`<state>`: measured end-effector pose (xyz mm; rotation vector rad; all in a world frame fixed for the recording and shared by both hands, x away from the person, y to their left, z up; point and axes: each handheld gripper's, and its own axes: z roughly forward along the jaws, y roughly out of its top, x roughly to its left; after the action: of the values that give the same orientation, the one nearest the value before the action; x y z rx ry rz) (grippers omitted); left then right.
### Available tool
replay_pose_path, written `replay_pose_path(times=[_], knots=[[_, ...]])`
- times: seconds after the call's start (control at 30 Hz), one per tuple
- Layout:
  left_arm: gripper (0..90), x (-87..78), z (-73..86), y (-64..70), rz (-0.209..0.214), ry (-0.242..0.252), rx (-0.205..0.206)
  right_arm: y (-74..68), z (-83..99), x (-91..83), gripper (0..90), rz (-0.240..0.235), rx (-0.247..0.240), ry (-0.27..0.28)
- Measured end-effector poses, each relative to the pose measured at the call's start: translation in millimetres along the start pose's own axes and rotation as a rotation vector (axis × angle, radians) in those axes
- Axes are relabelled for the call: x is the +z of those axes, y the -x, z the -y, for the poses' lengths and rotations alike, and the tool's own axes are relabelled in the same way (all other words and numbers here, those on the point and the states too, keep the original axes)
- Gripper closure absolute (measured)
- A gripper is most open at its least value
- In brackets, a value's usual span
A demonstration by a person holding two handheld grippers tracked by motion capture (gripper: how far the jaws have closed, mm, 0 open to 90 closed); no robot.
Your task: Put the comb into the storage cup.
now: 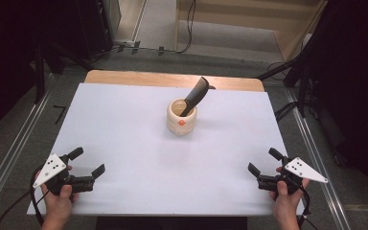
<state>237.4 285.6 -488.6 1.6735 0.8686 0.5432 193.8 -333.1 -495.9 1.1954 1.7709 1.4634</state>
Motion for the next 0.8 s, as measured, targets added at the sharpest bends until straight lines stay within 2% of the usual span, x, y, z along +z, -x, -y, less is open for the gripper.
replay_pose_path(times=[0.13,0.37,0.8], knots=[[0.0,0.0,0.0,0.4,-0.001,-0.001,0.001,4.9,3.3,-5.9,0.0,0.019,-0.010,-0.005],[0.0,0.0,0.0,0.1,0.000,0.000,0.000,16.3,7.2,-18.0,0.0,0.044,0.005,0.000],[0.0,-0.3,-0.1,0.6,-0.001,0.000,0.000,33.4,23.3,-36.7,0.0,0.112,0.000,-0.045]])
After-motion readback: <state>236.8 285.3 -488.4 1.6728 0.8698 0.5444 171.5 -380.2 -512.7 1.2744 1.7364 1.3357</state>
